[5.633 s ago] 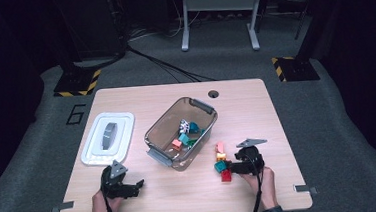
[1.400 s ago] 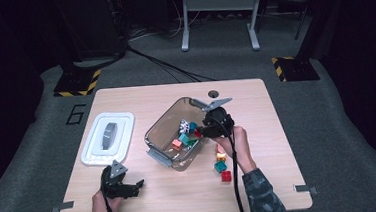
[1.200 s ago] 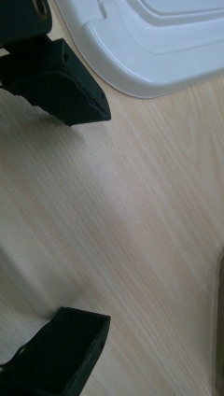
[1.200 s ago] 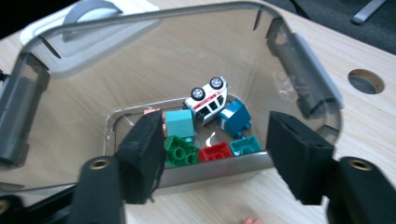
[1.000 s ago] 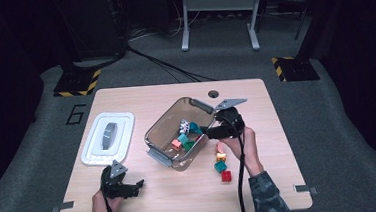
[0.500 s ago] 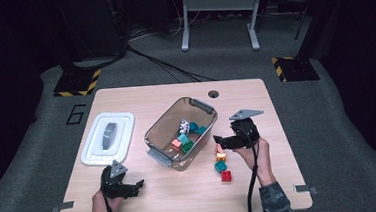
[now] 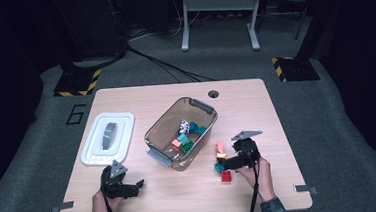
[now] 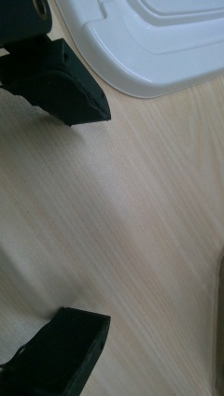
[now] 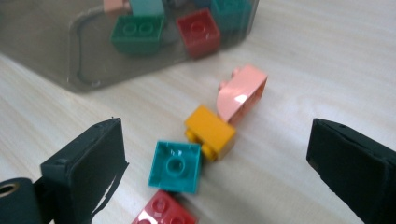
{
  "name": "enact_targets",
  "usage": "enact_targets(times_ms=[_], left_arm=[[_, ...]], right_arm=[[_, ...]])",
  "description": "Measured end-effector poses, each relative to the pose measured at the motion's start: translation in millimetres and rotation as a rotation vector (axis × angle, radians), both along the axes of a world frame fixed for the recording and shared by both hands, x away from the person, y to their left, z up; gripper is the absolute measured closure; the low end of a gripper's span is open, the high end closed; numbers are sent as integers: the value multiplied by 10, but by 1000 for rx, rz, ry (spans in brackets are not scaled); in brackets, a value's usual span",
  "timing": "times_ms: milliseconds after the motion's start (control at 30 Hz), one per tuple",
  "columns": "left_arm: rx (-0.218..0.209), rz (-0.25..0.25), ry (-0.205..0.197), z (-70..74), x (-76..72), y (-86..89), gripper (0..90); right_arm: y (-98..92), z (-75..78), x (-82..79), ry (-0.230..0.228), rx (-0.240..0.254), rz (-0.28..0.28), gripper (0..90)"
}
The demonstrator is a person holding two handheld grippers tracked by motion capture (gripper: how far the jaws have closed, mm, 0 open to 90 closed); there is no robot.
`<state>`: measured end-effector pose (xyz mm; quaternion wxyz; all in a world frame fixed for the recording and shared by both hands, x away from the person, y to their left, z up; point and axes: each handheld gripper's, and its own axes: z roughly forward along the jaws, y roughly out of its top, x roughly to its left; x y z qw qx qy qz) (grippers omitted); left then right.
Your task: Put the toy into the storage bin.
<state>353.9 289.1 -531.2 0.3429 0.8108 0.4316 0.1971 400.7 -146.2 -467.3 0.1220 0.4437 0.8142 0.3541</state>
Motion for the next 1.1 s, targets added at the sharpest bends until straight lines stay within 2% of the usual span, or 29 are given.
enact_targets(times_ms=[333, 367, 400, 500, 533, 567, 667, 800, 867, 1000, 1100], left_arm=[[3, -1, -2, 1, 0, 1, 38], [4, -1, -2, 2, -1, 1, 38], [6, -1, -4, 3, -2, 0, 38], [6, -2, -3, 2, -1, 1, 38], [6, -1, -3, 3, -2, 0, 38], [3, -1, -2, 1, -1, -1, 38], [6, -1, -3, 2, -2, 0, 38], [4, -2, -3, 2, -1, 1, 38], [4, -2, -3, 2, 0, 1, 38], [10, -3, -5, 3, 1, 4, 38], [9, -3, -4, 3, 2, 4, 38]], right_arm=[[62, -285, -182, 58, -29, -19, 64], [74, -308, -185, 47, -40, -30, 72], [86, -323, -198, 59, -46, -41, 80], [102, -384, -201, 58, -77, -42, 113], [97, -396, -207, 65, -95, -34, 123], [101, -410, -218, 78, -91, -46, 133], [56, -431, -229, 78, -110, -47, 140], [-30, -424, -255, 88, -107, -67, 160], [-70, -426, -265, 75, -108, -69, 187], [-103, -412, -300, 78, -98, -79, 266], [-117, -404, -305, 71, -111, -75, 314]])
